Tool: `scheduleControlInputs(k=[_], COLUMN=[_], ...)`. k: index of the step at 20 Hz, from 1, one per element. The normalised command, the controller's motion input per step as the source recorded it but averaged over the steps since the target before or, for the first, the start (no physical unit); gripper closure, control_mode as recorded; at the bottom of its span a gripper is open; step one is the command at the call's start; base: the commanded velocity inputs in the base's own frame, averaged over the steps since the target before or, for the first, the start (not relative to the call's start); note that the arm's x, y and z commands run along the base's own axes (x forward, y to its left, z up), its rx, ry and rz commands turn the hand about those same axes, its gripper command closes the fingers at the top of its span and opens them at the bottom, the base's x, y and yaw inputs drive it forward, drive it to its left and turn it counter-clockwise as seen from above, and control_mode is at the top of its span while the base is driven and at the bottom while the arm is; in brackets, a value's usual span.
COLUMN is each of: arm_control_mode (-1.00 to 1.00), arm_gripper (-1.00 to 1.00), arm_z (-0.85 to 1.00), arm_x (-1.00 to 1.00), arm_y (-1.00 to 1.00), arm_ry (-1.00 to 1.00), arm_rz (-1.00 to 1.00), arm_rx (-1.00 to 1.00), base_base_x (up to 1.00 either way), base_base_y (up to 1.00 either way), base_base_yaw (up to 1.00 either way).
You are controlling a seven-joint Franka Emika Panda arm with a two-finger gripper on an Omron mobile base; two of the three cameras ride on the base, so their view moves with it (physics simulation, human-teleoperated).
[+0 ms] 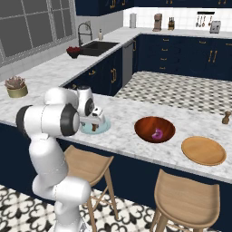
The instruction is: Pick the chicken drumstick and onion from their plates and place them in the bowl. Then put the bowl in the fridge.
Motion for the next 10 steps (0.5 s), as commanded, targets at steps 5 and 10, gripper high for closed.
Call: scheduleControlInputs(k=[5, 10], arm_control_mode=[-1.0, -1.0], arm_gripper=[-1.0, -1.0], arm_z=[-0.43, -0.39], arm_x=[0.51, 0.58], arm_y=[0.11, 0.0], arm_ry=[0.0, 0.0], arm_rz=[0.0, 0.0], arm_rx=[0.0, 0.0], base_base_x=[0.0, 0.0], base_base_y=[0.0, 0.0], base_base_yaw=[0.0, 0.0])
